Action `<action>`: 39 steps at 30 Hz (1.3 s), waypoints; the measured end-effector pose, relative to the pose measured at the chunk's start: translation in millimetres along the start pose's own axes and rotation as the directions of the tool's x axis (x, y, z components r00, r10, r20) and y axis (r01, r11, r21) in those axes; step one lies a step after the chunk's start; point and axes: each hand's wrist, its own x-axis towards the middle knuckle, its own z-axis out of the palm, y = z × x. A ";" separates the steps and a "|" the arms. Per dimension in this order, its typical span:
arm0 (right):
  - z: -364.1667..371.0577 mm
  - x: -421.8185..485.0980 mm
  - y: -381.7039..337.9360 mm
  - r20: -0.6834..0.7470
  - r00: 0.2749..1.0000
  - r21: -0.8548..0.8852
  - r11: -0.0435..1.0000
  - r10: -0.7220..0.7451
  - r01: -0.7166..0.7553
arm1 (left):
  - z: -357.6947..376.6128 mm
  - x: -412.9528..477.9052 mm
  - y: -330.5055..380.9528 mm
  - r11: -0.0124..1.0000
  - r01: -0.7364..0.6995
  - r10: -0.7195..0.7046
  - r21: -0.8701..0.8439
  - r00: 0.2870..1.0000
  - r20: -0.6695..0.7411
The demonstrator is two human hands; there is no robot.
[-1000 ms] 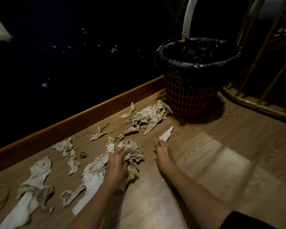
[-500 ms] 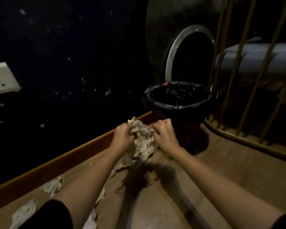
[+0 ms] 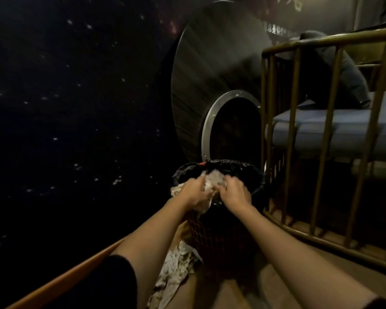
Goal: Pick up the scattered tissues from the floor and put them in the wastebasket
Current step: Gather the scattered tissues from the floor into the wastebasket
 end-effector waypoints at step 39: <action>214.9 -446.7 -135.0 0.651 0.531 0.412 0.840 -0.543 0.354 | 113.2 -538.6 -244.7 0.735 0.676 -0.675 0.063 0.737 -0.033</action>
